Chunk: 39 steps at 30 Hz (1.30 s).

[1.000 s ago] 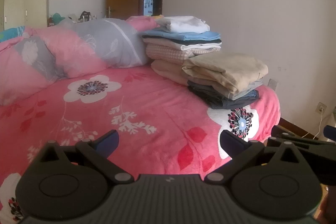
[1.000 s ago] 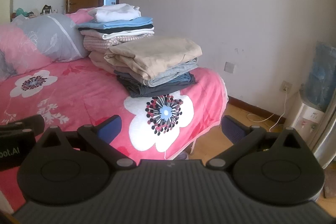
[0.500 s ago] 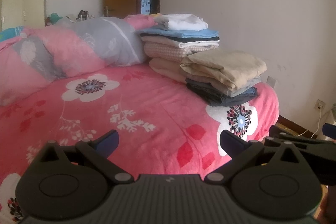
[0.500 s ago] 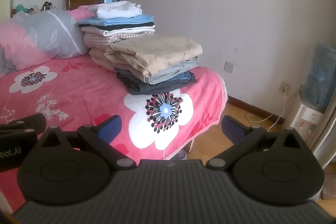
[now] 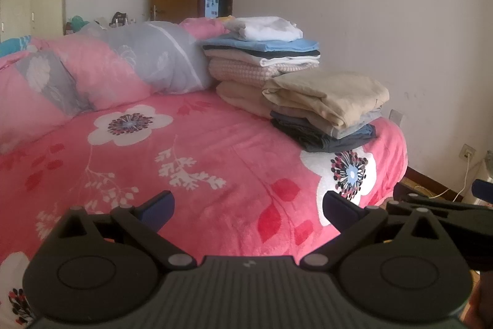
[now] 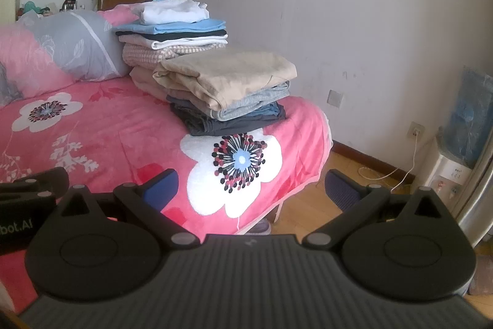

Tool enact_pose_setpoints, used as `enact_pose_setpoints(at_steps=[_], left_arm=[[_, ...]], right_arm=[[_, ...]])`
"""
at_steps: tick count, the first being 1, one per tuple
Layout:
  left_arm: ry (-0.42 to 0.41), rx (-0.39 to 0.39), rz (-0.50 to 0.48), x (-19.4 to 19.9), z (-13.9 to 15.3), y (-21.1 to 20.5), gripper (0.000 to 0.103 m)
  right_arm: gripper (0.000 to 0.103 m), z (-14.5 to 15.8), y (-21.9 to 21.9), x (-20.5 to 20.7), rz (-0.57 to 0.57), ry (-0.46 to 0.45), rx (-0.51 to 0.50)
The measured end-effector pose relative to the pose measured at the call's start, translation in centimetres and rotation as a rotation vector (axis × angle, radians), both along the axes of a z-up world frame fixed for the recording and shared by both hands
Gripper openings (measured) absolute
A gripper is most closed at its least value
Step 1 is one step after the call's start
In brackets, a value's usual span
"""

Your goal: Fold clothes

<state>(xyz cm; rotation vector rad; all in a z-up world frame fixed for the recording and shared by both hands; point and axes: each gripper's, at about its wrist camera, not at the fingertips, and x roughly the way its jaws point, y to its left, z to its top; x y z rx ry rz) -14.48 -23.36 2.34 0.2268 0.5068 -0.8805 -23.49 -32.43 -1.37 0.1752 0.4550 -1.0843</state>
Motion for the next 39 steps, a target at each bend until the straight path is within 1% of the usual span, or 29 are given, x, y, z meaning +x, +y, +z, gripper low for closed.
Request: enact_pose_setpoints(at_steps=[39], left_arm=[[0.019,0.024,-0.015,0.4,-0.64,-0.38,0.103]], right_arm=[[0.102,-0.25,-0.25,0.37,-0.012,0.023,0.007]])
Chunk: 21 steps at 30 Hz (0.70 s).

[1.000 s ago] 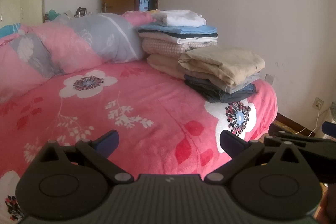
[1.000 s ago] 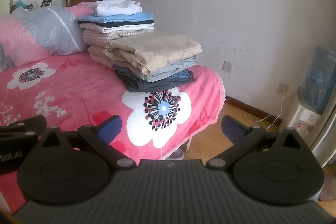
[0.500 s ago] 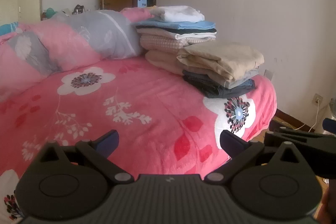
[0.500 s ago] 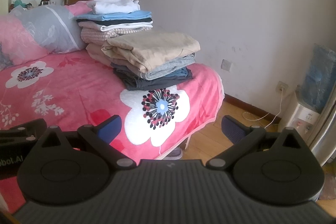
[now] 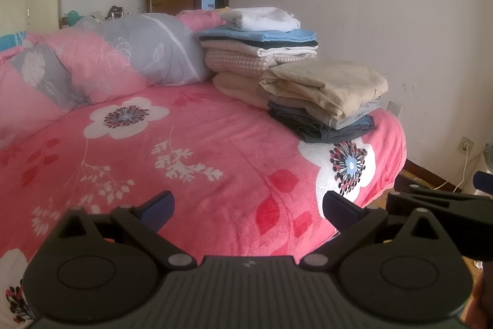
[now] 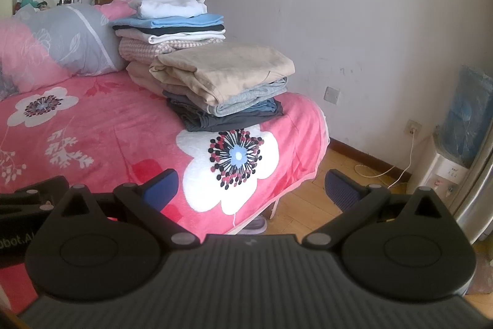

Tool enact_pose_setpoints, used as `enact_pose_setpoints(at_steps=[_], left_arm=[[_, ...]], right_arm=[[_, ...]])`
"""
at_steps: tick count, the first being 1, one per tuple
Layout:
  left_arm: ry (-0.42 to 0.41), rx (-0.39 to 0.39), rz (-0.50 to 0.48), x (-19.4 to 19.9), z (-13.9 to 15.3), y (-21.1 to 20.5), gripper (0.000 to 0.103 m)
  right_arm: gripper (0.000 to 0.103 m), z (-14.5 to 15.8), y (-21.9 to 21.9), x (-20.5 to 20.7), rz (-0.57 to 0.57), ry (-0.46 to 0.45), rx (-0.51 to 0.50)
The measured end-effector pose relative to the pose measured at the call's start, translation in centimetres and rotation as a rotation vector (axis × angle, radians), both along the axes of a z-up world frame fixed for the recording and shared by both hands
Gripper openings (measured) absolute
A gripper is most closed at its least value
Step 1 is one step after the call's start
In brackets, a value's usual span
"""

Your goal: Fold clothes

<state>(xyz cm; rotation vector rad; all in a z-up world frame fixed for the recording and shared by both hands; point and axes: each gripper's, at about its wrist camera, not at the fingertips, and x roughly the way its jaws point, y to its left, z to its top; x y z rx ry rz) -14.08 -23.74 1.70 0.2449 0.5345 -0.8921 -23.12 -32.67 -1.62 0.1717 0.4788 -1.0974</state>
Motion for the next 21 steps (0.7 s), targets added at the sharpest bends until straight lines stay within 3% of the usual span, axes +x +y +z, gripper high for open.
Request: enact_pose_setpoints(at_steps=[21], left_arm=[[0.007,0.001,0.006,0.54,-0.25,0.21,0.103]], right_arm=[[0.102,-0.07,0.32,0.54,0.006,0.018,0.002]])
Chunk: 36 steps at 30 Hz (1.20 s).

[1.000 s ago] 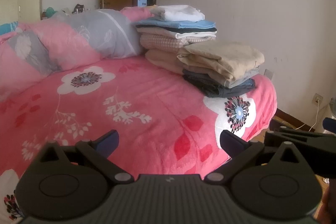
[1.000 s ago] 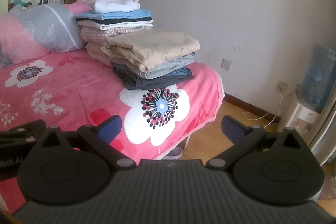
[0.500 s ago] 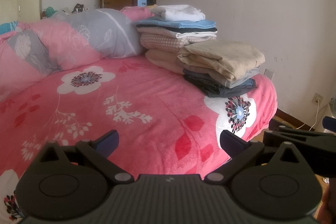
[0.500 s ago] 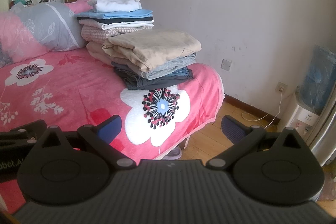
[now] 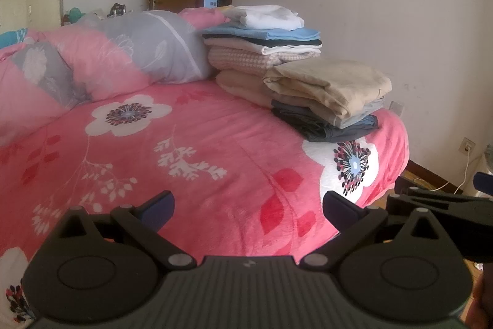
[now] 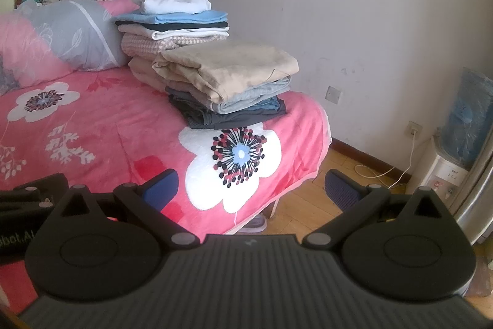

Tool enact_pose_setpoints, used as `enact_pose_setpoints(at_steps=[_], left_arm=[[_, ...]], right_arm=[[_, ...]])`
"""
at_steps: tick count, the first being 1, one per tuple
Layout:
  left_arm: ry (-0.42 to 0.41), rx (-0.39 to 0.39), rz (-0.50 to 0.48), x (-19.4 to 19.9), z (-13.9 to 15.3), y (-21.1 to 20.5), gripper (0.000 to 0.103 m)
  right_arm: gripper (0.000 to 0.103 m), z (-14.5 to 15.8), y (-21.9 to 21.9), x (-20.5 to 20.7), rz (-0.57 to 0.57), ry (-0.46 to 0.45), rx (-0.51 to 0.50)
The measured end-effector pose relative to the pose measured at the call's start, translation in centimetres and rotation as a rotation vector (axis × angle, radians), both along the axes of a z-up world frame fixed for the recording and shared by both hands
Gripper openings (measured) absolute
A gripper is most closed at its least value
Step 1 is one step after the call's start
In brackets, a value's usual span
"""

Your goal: Fold clothes

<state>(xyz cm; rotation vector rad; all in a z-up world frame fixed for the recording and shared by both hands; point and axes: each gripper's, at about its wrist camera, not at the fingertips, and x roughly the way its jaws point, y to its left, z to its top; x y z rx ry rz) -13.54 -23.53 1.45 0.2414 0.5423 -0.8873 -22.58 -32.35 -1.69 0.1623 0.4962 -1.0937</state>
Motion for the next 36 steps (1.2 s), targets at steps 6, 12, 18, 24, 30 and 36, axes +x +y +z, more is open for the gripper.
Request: enact_pose_setpoints(at_steps=[6,12,18,24,30,36], left_arm=[[0.0,0.0,0.001,-0.01,-0.01,-0.04,0.103],[-0.001,0.0,0.003,-0.02,-0.02,-0.01,0.103],[-0.007,-0.006,0.0,-0.24,0.07,0.14,0.103],[-0.011,-0.007,-0.001,-0.38,0.21,0.29,0.103],[-0.012,-0.005,0.001,-0.43,0.29,0.33,0.103],[-0.01,-0.005,0.006,-0.37,0.34,0.29,0.103]], right_arm=[[0.102,0.0,-0.07,0.05,-0.001,0.001,0.0],[0.102,0.0,-0.09,0.07,-0.001,0.003,-0.002],[0.102,0.01,-0.05,0.01,-0.002,0.006,-0.007],[0.102,0.08,0.14,-0.27,-0.009,0.006,-0.014],[0.102,0.04,0.06,-0.42,-0.014,0.004,-0.015],[0.102,0.02,0.01,-0.37,-0.015,0.004,-0.014]])
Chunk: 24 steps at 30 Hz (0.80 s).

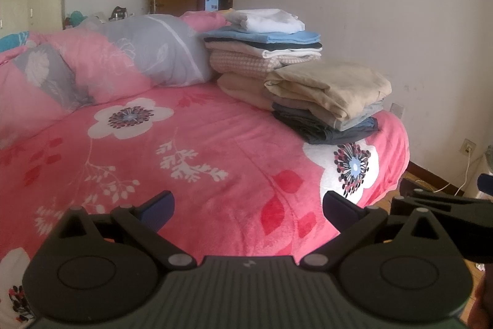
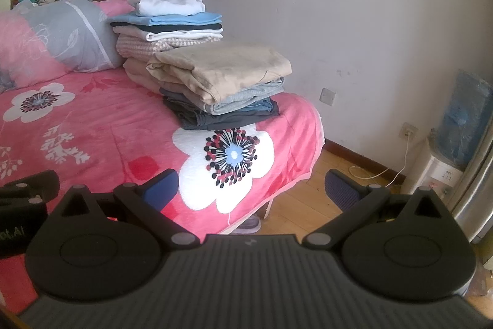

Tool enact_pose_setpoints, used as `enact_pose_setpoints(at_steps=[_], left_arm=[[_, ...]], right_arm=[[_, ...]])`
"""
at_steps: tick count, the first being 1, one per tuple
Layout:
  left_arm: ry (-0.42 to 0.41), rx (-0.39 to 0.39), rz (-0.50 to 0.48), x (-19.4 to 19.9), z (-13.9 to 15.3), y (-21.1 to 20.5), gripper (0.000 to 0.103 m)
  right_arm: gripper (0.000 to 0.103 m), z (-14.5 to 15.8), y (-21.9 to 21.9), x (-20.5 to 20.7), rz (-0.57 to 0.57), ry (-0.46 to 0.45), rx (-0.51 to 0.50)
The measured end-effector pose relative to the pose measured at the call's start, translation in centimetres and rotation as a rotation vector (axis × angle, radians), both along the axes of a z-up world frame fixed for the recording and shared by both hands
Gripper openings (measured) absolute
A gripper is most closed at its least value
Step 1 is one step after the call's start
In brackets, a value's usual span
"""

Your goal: Fold clothes

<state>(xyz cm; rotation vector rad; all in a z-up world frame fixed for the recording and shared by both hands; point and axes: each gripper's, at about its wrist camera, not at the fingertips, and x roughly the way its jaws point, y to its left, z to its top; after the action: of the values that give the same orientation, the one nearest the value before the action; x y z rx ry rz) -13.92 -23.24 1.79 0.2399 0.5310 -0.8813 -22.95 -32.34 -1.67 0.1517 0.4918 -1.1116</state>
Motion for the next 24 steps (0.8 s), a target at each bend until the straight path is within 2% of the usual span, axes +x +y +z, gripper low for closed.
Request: enact_pose_setpoints(at_steps=[24], left_arm=[[-0.004,0.006,0.0,0.06,-0.11,-0.08,0.103]], right_arm=[[0.102,-0.03,-0.22,-0.02,0.001,-0.005,0.003]])
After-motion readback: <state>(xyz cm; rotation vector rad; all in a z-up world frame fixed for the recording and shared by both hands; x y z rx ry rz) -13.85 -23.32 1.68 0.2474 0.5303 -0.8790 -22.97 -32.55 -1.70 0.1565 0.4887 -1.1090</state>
